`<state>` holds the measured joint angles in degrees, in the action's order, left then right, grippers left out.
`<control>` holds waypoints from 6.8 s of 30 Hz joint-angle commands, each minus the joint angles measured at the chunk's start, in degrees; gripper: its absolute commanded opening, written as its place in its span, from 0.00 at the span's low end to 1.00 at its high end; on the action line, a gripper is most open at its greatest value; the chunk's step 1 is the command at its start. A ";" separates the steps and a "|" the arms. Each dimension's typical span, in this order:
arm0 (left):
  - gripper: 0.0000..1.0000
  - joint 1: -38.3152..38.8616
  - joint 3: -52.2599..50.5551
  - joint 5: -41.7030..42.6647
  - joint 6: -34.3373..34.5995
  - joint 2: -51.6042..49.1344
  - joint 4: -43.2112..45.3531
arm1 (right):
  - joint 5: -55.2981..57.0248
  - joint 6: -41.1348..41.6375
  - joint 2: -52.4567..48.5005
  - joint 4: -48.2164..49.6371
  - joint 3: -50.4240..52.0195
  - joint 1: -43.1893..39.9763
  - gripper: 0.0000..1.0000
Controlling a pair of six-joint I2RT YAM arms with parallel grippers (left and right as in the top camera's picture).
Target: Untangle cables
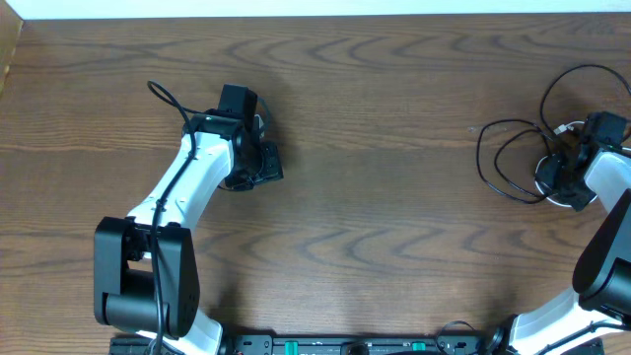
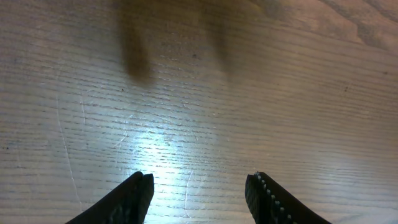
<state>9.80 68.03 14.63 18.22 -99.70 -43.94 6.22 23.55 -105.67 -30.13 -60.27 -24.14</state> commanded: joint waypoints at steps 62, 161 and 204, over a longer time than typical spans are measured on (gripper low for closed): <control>0.54 4.11 1.88 -15.87 -3.93 0.33 -10.99 | -17.66 -20.65 12.87 -19.71 -7.52 18.27 0.84; 0.95 -2.99 -20.68 -8.00 -7.65 68.46 -6.54 | -3.32 -19.82 105.39 25.97 59.98 31.36 0.99; 0.95 -2.99 -20.68 -8.00 -7.65 68.46 -6.54 | -5.46 -28.55 105.35 25.88 59.98 28.30 0.99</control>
<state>7.01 47.86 7.16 11.09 -31.38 -50.57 1.04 -4.23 -0.73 -4.01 -0.38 4.36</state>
